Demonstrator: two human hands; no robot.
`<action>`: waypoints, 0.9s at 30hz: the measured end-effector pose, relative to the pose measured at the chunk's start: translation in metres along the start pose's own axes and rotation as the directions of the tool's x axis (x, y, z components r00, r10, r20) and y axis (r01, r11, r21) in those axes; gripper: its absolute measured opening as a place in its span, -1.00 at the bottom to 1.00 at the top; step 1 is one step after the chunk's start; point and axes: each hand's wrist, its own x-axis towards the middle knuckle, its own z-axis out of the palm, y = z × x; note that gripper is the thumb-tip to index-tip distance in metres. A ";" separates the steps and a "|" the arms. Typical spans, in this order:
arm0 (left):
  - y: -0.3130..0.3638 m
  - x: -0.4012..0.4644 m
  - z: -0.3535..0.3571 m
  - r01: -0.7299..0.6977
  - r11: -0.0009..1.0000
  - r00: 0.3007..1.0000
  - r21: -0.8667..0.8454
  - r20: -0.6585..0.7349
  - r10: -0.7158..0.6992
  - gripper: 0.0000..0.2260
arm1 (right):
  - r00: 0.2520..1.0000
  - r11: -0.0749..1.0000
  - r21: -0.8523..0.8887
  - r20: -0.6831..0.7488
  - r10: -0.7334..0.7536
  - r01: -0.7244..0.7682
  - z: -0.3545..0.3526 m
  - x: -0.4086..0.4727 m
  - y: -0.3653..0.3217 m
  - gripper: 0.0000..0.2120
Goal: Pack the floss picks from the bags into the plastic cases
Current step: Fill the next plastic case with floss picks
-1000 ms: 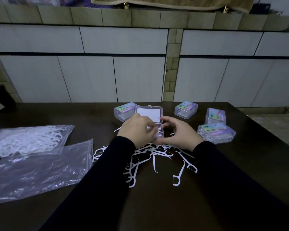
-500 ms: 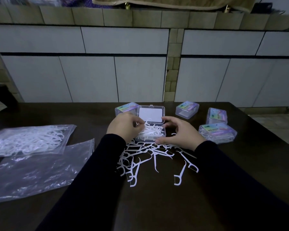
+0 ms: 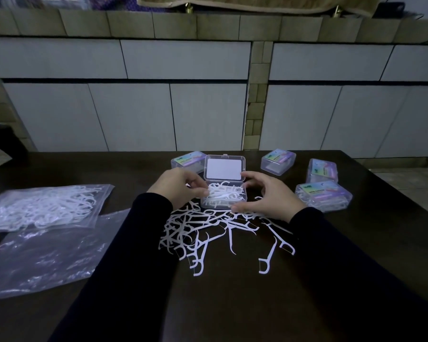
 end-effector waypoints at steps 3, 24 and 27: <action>0.003 0.001 0.005 -0.005 1.000 0.999 0.016 -0.042 0.006 -0.93 | 1.000 1.000 0.000 -0.009 0.013 -0.013 0.000 0.001 0.000 0.00; 0.037 -0.014 0.006 -0.028 0.997 0.941 0.065 0.338 0.004 -0.80 | 0.969 0.835 -0.511 0.016 0.248 -0.205 -0.031 -0.013 -0.023 -0.82; 0.035 -0.015 0.002 -0.011 0.998 0.933 0.058 0.361 -0.011 -0.78 | 0.959 0.851 -0.486 0.081 0.271 -0.199 -0.035 -0.019 -0.029 -0.72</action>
